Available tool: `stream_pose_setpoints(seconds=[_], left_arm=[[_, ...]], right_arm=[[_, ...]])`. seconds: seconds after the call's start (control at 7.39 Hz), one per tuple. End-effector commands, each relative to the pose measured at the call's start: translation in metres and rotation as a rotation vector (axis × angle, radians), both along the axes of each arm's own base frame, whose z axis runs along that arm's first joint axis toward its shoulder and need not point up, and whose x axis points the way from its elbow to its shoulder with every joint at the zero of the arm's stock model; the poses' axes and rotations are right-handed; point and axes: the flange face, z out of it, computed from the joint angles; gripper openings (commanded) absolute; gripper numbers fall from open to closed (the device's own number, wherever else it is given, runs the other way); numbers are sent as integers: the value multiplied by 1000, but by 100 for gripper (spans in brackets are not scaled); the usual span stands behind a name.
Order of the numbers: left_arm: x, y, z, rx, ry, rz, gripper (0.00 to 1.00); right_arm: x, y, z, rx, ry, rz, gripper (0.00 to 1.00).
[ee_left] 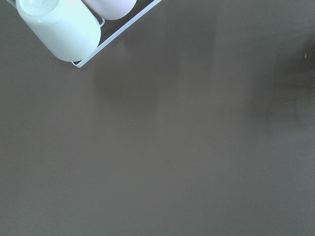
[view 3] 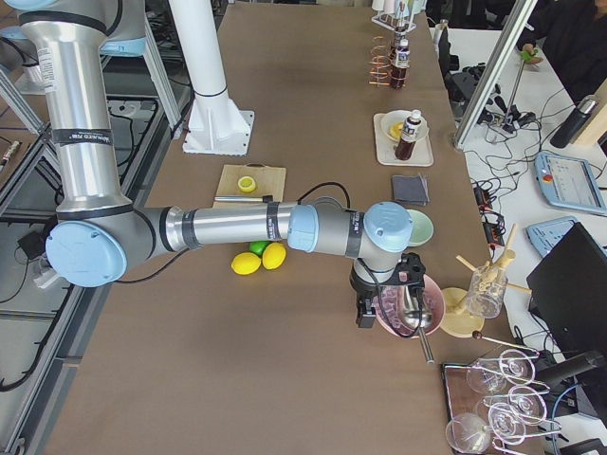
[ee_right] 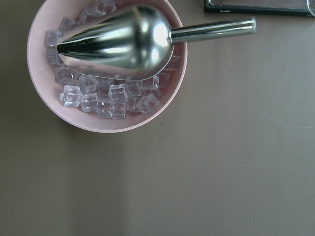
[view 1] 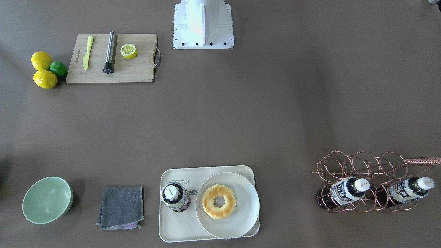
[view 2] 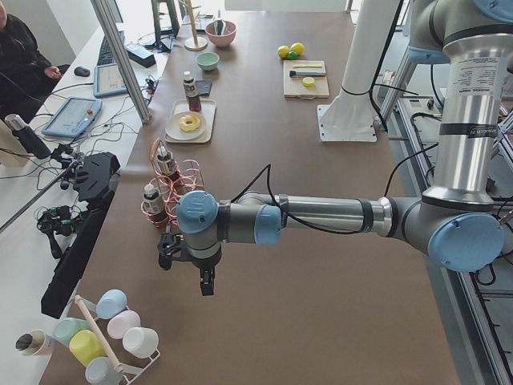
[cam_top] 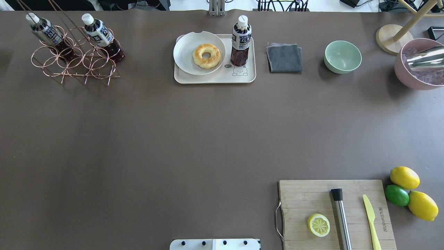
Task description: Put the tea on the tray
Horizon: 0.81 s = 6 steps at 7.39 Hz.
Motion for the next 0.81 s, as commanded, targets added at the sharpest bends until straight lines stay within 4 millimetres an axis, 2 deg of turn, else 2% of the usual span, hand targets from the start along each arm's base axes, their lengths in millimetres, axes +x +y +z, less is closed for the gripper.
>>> stream_pose_setpoints(seconds=[0.0,0.68], left_arm=[[0,0,1,-2,0,0,97],[1,-1,1,-2,0,2,97]], right_arm=[[0,-1,-1,3,0,0,100],[0,3,3,-1,1,-2,100]])
